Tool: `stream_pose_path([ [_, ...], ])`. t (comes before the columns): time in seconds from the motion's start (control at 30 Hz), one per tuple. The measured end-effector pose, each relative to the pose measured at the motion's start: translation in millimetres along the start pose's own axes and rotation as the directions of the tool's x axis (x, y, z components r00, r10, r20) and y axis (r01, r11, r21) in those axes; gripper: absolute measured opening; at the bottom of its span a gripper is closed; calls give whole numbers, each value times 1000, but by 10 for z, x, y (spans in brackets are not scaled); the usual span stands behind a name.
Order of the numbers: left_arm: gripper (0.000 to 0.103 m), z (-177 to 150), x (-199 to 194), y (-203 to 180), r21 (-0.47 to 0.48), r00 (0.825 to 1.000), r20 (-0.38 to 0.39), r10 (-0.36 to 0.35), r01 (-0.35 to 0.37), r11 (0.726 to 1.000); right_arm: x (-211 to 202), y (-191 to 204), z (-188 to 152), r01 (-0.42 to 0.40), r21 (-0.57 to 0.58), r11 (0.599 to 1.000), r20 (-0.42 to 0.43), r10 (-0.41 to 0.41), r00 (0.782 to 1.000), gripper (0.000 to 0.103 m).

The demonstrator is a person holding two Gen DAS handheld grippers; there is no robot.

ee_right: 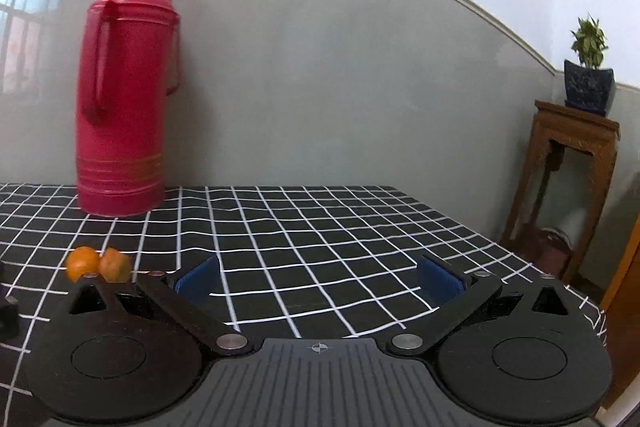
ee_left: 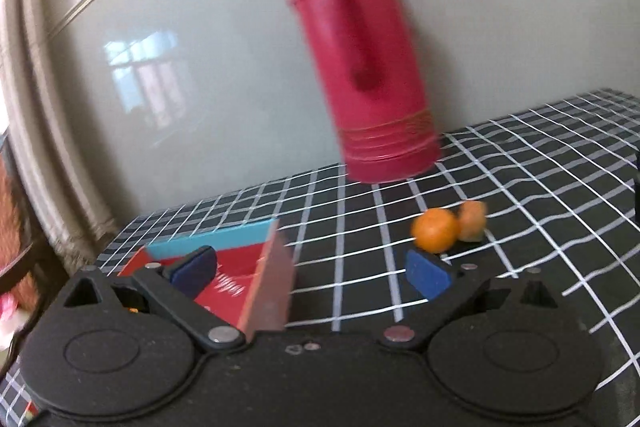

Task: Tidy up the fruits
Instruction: 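Reach the left gripper to the last small orange and close on it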

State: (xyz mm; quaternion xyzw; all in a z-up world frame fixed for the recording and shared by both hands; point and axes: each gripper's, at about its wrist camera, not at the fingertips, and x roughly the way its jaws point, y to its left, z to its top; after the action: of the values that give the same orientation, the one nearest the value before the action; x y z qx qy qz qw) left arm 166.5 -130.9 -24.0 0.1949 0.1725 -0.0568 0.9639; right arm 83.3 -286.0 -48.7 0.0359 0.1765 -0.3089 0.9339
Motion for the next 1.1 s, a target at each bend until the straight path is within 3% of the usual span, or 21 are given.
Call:
stream_pose_path([
  [0.2, 85, -22, 117, -223, 88, 998, 7, -69, 69, 994, 61, -133, 74, -6, 45, 999, -19, 7, 1000, 103],
  [0.4, 79, 30, 283, -279, 104, 992, 0, -125, 125, 987, 80, -99, 139, -33, 63, 997, -23, 34, 999, 103],
  [0.5, 71, 46, 388, -310, 89, 985, -42, -167, 170, 981, 72, -50, 152, -46, 58, 997, -19, 48, 999, 103],
  [0.8, 70, 114, 715, -435, 47, 970, -101, -222, 227, 973, 50, 29, 166, -67, 37, 997, -8, 68, 998, 103],
  [1.1, 61, 144, 916, -462, -31, 949, -149, -277, 275, 961, 70, 30, 156, -72, 23, 997, -9, 72, 997, 103],
])
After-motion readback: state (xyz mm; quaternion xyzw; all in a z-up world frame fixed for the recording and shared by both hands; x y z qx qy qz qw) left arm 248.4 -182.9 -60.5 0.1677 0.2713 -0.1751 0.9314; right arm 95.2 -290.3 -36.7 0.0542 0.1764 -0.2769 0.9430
